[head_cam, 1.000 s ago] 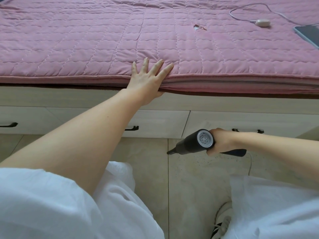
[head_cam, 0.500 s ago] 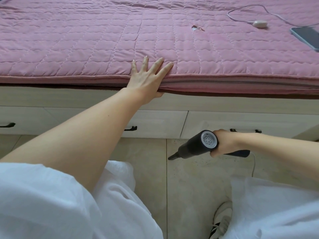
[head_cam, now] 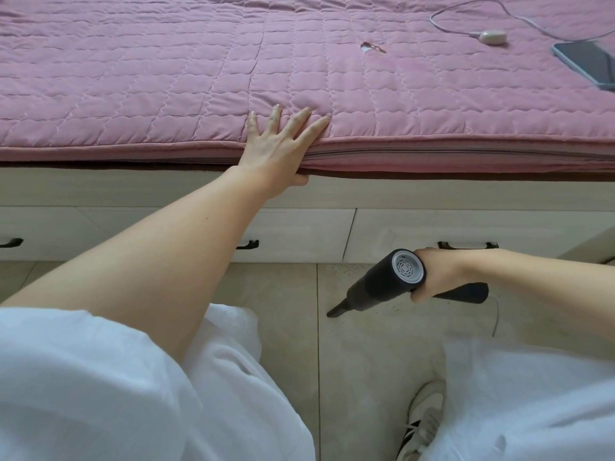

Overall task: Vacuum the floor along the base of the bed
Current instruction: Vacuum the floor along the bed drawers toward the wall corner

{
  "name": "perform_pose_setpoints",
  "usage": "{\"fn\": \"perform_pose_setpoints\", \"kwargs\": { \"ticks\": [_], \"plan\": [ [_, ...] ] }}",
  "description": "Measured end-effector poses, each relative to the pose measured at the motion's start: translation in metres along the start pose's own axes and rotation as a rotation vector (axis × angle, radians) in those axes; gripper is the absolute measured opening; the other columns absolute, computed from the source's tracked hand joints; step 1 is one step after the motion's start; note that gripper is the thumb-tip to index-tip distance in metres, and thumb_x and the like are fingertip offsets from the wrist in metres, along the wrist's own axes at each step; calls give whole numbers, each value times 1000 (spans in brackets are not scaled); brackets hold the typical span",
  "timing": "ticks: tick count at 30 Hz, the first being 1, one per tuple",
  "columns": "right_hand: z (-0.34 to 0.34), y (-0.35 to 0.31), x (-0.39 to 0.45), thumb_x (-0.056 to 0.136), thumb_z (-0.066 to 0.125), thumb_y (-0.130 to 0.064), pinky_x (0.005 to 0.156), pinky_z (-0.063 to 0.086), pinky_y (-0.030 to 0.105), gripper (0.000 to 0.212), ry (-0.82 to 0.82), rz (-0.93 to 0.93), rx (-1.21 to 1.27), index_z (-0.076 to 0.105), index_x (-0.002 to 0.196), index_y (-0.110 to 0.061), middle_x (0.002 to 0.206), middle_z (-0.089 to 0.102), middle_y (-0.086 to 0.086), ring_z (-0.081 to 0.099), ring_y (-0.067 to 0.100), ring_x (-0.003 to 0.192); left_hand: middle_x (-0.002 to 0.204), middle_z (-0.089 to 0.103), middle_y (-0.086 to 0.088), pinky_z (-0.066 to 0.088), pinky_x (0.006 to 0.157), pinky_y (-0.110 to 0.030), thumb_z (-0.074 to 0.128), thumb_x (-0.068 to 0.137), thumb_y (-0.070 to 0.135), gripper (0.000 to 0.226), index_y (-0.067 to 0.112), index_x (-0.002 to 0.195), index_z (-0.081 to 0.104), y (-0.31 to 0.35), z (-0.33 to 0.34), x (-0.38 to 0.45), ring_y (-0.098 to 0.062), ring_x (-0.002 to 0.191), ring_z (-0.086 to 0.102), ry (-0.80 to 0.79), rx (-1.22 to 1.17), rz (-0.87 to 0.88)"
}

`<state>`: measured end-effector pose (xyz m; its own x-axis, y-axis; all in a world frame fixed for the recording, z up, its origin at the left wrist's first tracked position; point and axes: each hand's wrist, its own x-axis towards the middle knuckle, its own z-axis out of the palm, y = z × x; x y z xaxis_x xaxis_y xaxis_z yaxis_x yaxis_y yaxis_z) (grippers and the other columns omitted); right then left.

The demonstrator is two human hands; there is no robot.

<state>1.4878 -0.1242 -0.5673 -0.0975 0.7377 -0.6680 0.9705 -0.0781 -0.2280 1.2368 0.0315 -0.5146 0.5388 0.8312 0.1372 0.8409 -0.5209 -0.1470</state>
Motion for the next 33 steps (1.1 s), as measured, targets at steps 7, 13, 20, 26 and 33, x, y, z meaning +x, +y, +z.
{"fn": "perform_pose_setpoints", "kwargs": {
  "ticks": [7,13,20,26,33],
  "plan": [
    [4,5,-2,72,70,-18,60,42,17,23,-98,-32,-20,50,79,-26,76,56,-11,56,13,76,164,1,2,10,112,-69,73,81,44,106,38,154,-3,0,-2,0,-40,149,4,-4,2,6],
    [7,7,1,71,69,-18,60,42,19,21,-97,-37,1,56,88,-17,77,57,-8,55,14,74,164,0,-1,11,111,-71,74,81,44,108,39,153,-6,4,-4,2,-43,148,4,-3,19,44],
    [6,11,5,70,71,-18,62,44,21,21,-36,-36,33,55,83,-22,77,58,-7,57,14,74,164,1,-3,12,113,-68,73,81,43,106,37,154,-4,15,-3,9,-41,148,7,16,45,105],
    [-2,25,3,70,70,-18,57,40,20,21,0,1,7,51,75,-22,70,53,-7,51,12,65,164,2,-2,15,112,-68,74,80,44,107,36,154,-3,24,-3,12,-44,147,7,27,66,127],
    [-4,33,-1,71,71,-20,69,47,25,29,-72,24,-7,59,96,-14,85,60,-3,58,15,78,164,0,-1,13,114,-66,73,81,44,108,35,154,-5,31,-3,17,-42,148,4,25,61,143]
  ]
}}
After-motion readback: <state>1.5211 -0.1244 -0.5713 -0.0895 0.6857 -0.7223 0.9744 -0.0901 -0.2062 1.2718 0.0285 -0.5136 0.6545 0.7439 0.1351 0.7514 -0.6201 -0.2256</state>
